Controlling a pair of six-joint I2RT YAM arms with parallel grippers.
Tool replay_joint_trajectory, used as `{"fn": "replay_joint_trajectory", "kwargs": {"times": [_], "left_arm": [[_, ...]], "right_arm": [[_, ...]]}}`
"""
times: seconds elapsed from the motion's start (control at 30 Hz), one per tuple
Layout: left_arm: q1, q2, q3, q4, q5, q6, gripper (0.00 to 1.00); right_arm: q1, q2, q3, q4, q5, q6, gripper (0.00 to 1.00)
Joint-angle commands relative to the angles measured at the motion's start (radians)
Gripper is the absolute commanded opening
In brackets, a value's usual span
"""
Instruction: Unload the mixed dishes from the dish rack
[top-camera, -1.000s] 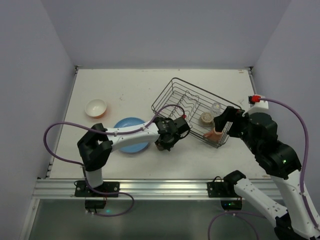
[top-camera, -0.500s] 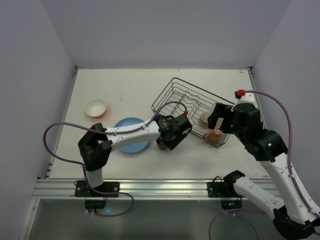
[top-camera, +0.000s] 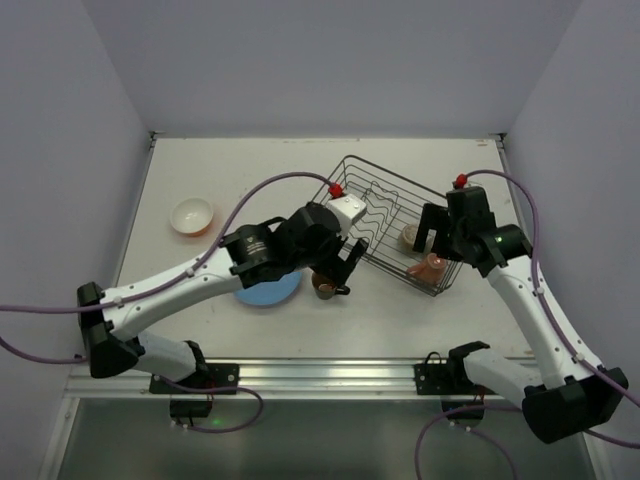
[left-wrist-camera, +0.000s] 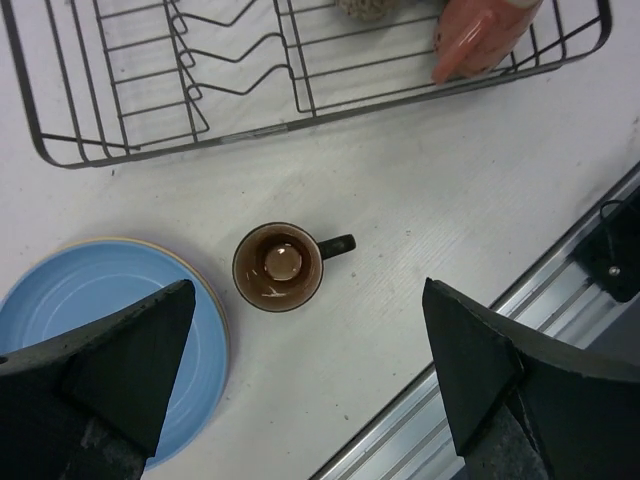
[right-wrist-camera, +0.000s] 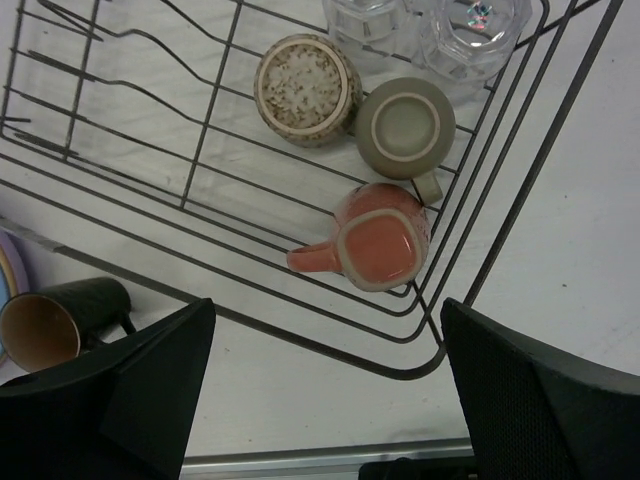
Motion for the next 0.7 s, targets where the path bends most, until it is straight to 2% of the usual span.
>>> {"fn": "replay_joint_trajectory", "kwargs": {"times": [0.0, 0.2, 0.37, 0.5, 0.67], "left_arm": [[0.003, -0.117, -0.069, 0.084, -0.034, -0.029, 1.00], [0.002, -0.231, -0.184, 0.097, -0.089, -0.041, 1.00], [0.002, -0.274, -0.279, 0.109, -0.061, -0.046, 1.00], [0.002, -0.288, -0.316, 0.107, -0.044, -0.038, 1.00], [0.002, -0.300, -0.353, 0.118, -0.038, -0.031, 1.00]], "right_arm": [[-0.009, 0.036, -0.010, -0.016, -0.021, -0.017, 0.95], [-0.015, 0.105, -0.063, -0.001, 0.022, 0.044, 0.95], [-0.017, 0.102, -0.121, 0.094, 0.108, 0.205, 0.95], [-0.018, 0.105, -0.126, 0.098, 0.173, 0.283, 0.95], [-0.018, 0.148, -0.126, 0.130, 0.137, 0.297, 0.94]]}}
